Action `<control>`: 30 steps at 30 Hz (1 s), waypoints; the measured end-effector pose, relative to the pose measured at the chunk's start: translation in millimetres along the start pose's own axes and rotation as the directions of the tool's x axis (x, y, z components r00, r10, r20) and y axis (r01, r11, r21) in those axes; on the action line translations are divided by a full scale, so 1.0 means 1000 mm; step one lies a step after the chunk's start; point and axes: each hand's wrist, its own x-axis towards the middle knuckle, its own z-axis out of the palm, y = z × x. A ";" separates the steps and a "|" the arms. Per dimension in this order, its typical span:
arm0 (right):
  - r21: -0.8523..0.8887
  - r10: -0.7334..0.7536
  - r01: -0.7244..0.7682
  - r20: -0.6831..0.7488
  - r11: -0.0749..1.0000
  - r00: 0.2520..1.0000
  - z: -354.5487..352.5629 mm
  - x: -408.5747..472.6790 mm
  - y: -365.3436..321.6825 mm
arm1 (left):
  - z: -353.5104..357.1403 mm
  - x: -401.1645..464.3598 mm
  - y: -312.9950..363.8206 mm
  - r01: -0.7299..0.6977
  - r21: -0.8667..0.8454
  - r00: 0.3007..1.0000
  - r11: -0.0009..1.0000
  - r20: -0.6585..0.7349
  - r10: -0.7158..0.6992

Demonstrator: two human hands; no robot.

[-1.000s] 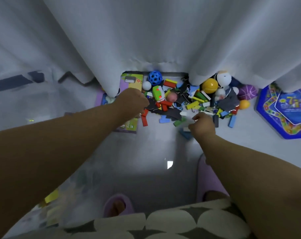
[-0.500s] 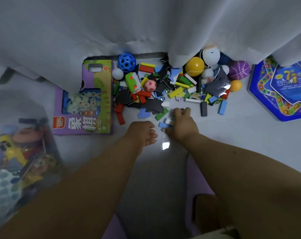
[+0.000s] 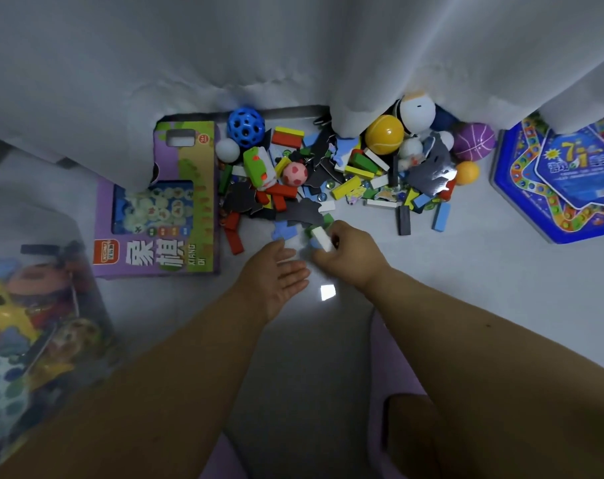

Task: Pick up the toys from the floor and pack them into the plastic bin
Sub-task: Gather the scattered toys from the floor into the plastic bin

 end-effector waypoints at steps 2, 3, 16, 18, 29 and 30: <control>0.061 -0.098 0.094 0.069 0.994 0.993 0.008 -0.011 -0.016 | -0.003 -0.002 -0.001 0.027 -0.145 0.996 0.989 0.088 -0.015; 0.055 -0.154 0.148 0.122 0.987 0.981 0.012 -0.016 -0.025 | -0.005 -0.003 -0.001 0.052 -0.241 0.991 0.969 0.134 -0.019; -0.145 0.047 -0.076 -0.192 0.987 0.980 -0.001 0.032 -0.002 | -0.031 0.005 0.000 0.062 -0.307 0.997 0.950 0.072 -0.042; -0.317 -0.023 -0.019 -0.128 0.948 0.991 0.005 0.042 -0.008 | -0.034 0.007 -0.002 0.067 -0.292 0.996 0.954 0.074 -0.048; -0.557 -0.035 0.007 -0.040 0.831 0.999 0.018 0.040 -0.018 | -0.041 0.014 -0.001 0.008 -0.294 0.994 0.956 0.109 0.025; -0.559 -0.028 0.004 -0.034 0.829 0.999 0.015 0.040 -0.018 | -0.040 0.013 0.000 0.002 -0.292 0.993 0.957 0.111 0.032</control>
